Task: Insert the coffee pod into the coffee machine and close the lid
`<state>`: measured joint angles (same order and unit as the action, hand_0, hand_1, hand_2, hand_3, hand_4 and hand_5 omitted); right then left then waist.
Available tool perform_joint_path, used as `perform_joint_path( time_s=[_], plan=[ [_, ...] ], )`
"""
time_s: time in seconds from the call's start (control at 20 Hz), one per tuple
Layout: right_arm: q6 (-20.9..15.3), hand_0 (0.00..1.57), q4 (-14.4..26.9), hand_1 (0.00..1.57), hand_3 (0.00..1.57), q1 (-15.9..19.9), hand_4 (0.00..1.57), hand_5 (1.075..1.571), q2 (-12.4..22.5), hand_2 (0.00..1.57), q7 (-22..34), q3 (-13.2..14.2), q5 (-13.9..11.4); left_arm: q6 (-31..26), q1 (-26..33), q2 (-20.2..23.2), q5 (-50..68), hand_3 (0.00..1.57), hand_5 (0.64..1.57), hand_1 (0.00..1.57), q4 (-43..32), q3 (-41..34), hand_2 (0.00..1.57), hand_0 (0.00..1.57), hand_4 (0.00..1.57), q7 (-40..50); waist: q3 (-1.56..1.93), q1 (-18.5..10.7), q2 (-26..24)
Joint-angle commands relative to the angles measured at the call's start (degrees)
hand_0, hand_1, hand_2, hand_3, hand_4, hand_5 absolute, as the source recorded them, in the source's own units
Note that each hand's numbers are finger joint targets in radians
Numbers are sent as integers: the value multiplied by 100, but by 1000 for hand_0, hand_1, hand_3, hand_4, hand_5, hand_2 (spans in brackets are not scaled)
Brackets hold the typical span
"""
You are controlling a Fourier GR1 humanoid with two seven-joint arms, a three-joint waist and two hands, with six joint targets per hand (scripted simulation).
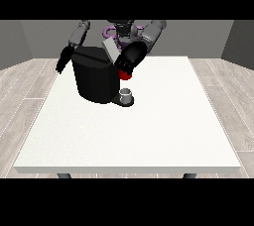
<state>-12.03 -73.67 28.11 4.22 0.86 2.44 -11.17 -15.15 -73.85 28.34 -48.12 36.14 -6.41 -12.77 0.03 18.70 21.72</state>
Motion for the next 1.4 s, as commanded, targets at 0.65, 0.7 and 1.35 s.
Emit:
perform_joint_path(
  time_s=[0.65,0.7,1.35],
  plan=[
    [-159,0,101,0,0,139,152,1571,-28,0,-37,-61,-198,457,-75,262,-511,537,1571,0,13,191,668,0,0,-300,-2,-3,222],
    [-117,0,-17,0,0,236,117,1571,29,0,247,-75,-217,352,-178,387,-532,508,1571,0,-105,149,635,0,0,-224,-3,138,148],
    [118,0,421,0,0,-366,0,1571,66,0,46,196,142,74,402,-143,-380,151,1571,0,-27,152,0,0,0,-82,-1,-443,-871]
  ],
)
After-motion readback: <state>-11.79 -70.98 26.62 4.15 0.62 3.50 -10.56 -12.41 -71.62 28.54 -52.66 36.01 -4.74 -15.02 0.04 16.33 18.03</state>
